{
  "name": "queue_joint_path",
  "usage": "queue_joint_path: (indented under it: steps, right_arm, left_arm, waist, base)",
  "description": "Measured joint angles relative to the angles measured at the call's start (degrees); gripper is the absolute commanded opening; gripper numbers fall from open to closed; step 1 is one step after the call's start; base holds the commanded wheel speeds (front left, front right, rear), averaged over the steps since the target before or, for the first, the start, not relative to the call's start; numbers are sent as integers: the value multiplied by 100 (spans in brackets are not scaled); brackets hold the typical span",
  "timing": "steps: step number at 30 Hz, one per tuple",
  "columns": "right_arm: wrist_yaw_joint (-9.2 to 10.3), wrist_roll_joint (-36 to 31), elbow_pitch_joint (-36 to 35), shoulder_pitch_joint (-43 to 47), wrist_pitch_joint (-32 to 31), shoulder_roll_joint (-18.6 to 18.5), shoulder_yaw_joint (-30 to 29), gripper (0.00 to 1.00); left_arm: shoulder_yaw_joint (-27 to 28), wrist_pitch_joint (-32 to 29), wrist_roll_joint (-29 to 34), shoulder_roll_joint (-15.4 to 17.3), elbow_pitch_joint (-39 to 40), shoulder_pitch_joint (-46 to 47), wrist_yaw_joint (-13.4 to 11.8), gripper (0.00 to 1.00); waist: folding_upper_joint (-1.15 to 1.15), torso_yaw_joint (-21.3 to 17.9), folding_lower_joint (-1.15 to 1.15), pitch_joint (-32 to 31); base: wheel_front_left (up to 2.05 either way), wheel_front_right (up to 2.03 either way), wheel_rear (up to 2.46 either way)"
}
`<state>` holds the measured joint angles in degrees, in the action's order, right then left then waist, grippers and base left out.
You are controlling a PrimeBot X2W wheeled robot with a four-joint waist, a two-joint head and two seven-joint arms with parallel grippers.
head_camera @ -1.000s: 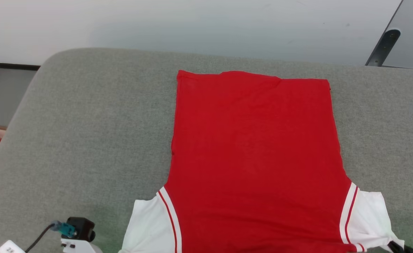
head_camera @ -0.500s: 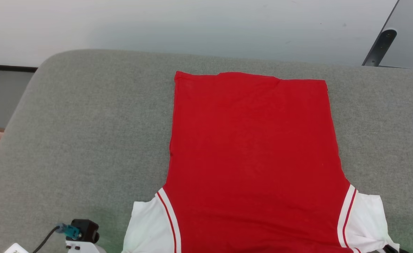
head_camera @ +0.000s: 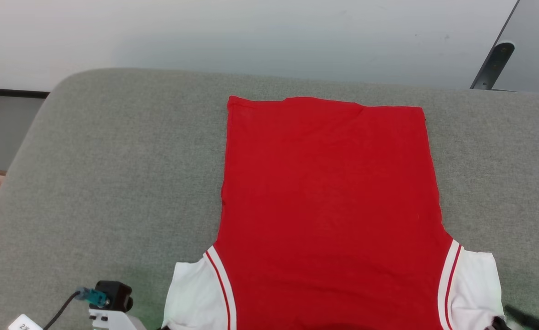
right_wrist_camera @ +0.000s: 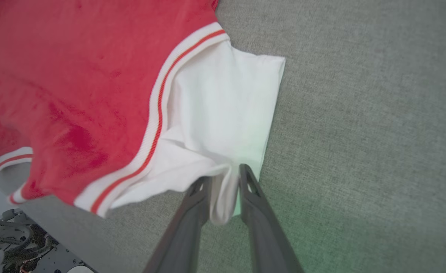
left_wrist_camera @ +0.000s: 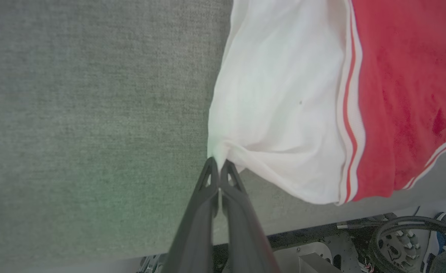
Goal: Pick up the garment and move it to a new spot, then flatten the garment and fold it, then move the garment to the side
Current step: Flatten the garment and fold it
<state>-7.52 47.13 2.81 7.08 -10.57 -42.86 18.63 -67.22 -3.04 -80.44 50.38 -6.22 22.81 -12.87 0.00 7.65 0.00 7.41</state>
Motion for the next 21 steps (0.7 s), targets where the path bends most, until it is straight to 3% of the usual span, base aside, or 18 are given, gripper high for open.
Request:
queue_joint_path:
  steps: [7, 11, 17, 21]
  right_arm:
    - [0, -122, -426, -53, -390, 29, -301, 100]
    - [0, -344, -869, 2, -297, 46, -591, 100]
    - [0, -1082, -1405, -254, 210, 527, -1172, 100]
    - [0, -1424, -1417, -825, 254, 800, -1187, 100]
  left_arm:
    - [46, 174, 42, -104, -13, 23, -10, 0]
    - [63, 286, 79, -127, -13, -24, -24, 0]
    - [60, 408, 119, -192, 8, -66, -49, 0]
    - [48, 439, 205, -289, 14, -46, -51, 0]
  waist:
    - [0, -5, 0, -77]
    - [0, -25, 0, -124]
    - [0, -14, 0, -161]
    - [0, 56, 0, -131]
  base:
    - [0, 0, 0]
    - [0, 0, 0]
    - [0, 0, 0]
    - [0, 0, 0]
